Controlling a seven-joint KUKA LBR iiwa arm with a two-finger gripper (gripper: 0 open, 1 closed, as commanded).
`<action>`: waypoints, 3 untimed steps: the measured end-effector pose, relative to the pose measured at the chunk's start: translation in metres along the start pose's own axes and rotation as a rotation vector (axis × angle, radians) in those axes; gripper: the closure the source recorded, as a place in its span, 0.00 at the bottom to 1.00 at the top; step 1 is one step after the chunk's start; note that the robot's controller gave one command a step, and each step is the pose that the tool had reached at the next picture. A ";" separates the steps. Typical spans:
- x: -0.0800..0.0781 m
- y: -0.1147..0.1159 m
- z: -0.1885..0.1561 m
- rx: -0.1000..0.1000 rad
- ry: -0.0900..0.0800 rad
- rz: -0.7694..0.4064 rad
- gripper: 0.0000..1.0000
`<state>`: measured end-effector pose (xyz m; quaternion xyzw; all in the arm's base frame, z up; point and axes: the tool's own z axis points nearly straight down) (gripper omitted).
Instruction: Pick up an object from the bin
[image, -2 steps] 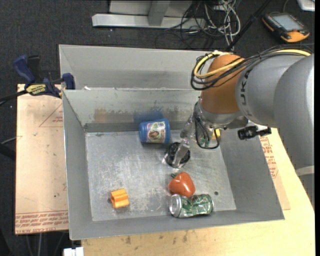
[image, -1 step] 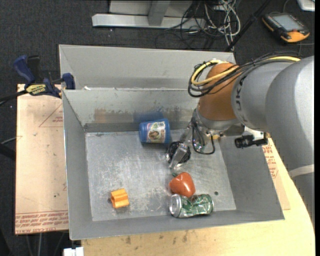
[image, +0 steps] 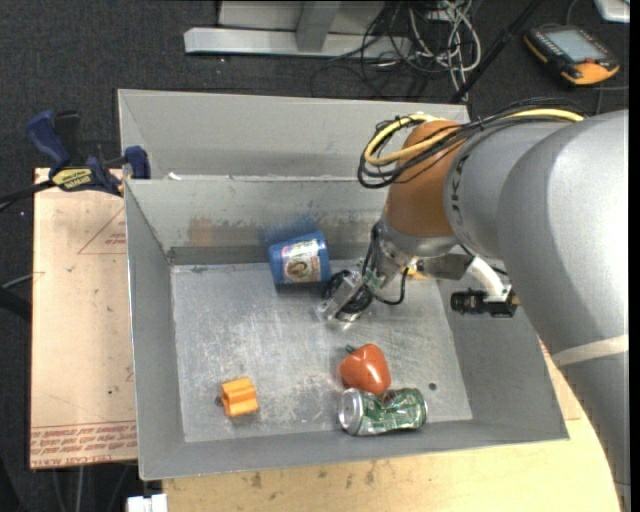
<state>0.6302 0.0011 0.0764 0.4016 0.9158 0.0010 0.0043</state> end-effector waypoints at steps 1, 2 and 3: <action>0.000 0.000 0.000 0.000 0.000 0.000 1.00; 0.001 -0.001 -0.002 0.002 0.001 0.000 1.00; 0.003 -0.002 -0.019 0.009 0.009 -0.001 1.00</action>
Offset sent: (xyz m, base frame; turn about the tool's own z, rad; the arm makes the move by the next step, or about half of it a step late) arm 0.0000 0.0000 0.0838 0.0000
